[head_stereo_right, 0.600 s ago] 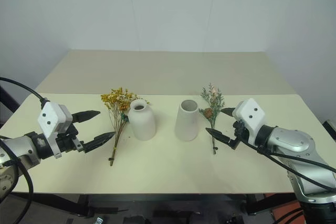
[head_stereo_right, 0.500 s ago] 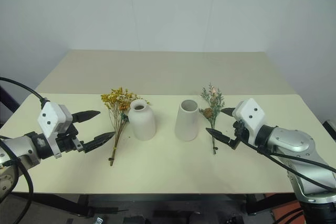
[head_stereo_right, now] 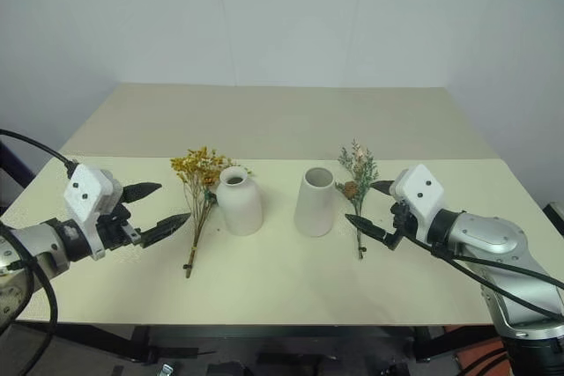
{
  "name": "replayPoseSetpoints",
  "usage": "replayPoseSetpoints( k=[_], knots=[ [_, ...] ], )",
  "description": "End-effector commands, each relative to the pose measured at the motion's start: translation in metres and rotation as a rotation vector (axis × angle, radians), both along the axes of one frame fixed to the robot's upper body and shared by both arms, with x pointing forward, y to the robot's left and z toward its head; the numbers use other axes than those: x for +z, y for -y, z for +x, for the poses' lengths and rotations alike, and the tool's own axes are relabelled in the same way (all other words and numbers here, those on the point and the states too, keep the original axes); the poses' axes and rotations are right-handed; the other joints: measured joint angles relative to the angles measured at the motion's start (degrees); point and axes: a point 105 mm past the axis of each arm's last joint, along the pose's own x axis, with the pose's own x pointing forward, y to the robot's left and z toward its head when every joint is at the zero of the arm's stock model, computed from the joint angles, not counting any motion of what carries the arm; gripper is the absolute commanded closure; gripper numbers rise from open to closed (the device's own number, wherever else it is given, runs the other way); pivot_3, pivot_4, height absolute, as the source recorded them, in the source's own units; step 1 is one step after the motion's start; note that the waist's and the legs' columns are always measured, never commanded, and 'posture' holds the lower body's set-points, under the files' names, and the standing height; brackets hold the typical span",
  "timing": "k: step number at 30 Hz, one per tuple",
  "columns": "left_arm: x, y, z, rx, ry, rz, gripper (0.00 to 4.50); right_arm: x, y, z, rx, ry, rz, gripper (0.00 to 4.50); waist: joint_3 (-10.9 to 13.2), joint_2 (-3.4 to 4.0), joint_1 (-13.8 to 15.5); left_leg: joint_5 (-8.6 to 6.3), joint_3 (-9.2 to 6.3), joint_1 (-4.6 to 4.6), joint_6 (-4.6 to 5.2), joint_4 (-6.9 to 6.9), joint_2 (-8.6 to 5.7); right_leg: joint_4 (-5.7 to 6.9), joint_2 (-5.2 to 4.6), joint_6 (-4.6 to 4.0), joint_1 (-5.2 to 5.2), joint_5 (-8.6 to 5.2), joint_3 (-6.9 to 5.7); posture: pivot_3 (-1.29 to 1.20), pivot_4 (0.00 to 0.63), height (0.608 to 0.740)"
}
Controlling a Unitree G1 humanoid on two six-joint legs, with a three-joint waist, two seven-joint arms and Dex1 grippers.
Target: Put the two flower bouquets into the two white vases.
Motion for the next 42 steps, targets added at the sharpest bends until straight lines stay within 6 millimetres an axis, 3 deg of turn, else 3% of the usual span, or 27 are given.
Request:
replayPoseSetpoints(
  k=[1, 13, 24, 28, 32, 42],
  knots=[
    [0.006, -0.001, 0.003, 0.05, -0.035, 0.008, 0.03, 0.024, -0.004, -0.004, 0.056, 0.084, 0.009, 0.0, 0.0, -0.01, 0.0, 0.0, 0.0, 0.0, 0.0, 0.0, 0.0, 0.0, 0.01, 0.0, 0.0, 0.0, 0.0, 0.0, 0.15, 0.74],
    [-0.026, -0.013, 0.027, 0.265, -0.515, 0.082, 0.03, 0.052, -0.02, -0.008, 0.27, 0.126, -0.003, 0.0, 0.1, -0.07, -0.2, 0.0, -0.01, 0.04, 0.0, -0.02, -0.01, 0.0, 0.06, 0.1, 0.0, -0.01, 0.04, 0.0, 0.15, 0.74],
    [-0.057, 0.011, 0.054, 0.28, -0.673, 0.053, 0.03, 0.074, -0.038, -0.014, 0.469, 0.197, -0.069, 0.0, 0.1, -0.07, -0.1, 0.0, -0.01, -0.08, -0.01, -0.05, -0.03, 0.01, 0.04, -0.23, -0.15, 0.19, 0.08, 0.0, 0.15, 0.74],
    [-0.074, 0.008, 0.064, 0.386, -0.7, 0.137, 0.03, 0.074, -0.041, -0.014, 0.487, 0.206, -0.07, 0.0, 0.1, -0.07, -0.1, 0.01, -0.01, -0.17, -0.02, -0.03, -0.06, 0.06, 0.03, -0.26, -0.27, 0.23, 0.11, 0.0, 0.15, 0.74],
    [-0.077, 0.006, 0.067, 0.426, -0.696, 0.157, 0.87, 0.073, -0.043, -0.018, 0.506, 0.211, -0.069, 0.0, 0.1, -0.07, -0.1, 0.01, 0.01, -0.22, -0.03, -0.04, -0.11, 0.07, 0.0, -0.25, -0.35, 0.25, 0.18, 0.0, 0.15, 0.74],
    [-0.074, -0.001, 0.07, 0.467, -0.678, 0.161, 3.9, 0.069, -0.042, -0.023, 0.543, 0.188, -0.1, 0.0, 0.1, -0.07, -0.1, 0.02, 0.02, -0.2, -0.04, -0.04, -0.13, 0.1, -0.01, -0.25, -0.37, 0.26, 0.19, 0.0, 0.15, 0.74]
  ],
)
